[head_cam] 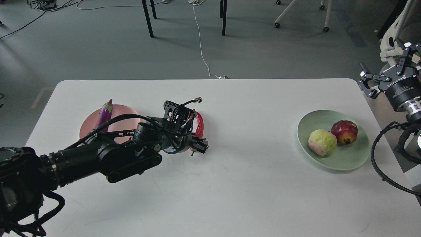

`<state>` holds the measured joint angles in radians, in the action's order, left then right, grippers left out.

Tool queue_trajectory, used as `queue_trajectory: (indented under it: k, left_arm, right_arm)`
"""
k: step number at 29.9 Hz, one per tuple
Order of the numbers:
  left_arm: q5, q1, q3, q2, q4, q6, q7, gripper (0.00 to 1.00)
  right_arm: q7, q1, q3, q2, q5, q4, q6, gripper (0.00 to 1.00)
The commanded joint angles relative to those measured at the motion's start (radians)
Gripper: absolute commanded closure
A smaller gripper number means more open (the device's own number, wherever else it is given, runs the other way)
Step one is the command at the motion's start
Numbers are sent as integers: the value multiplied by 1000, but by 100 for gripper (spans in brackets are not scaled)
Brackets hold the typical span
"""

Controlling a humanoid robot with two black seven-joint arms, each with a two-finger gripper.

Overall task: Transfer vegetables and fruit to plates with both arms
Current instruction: 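Move the left gripper to the red chili pepper and grasp it, then carry the chili pepper onto the pink plate and release it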

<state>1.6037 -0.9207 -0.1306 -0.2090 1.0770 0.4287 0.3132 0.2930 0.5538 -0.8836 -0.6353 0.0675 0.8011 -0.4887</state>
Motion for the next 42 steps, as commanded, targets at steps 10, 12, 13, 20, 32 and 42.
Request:
queue_trajectory:
  k: [10, 12, 13, 20, 32, 42]
  left_arm:
    - [-21, -14, -38, -168, 136, 5, 3, 73]
    - [-25, -14, -52, -236, 176, 7, 1, 72]
    - [-25, -14, -55, -272, 196, 7, 0, 72]
    - [-7, 11, -40, -470, 218, 5, 1, 72]
    - [-5, 88, -52, -572, 267, -2, 1, 70]
    - [-16, 91, -66, -563, 267, -28, 3, 17]
  right_arm:
    - [0, 1, -2, -9, -2, 0, 0, 1]
    - [0, 3, -2, -10, -2, 0, 0, 1]
    - [0, 3, 0, -10, -2, 0, 0, 1]
    - [-2, 14, 0, -7, -2, 1, 0, 1]
    - [-2, 17, 26, -14, -2, 3, 0, 1]
    - [-2, 15, 28, -12, -2, 4, 0, 1]
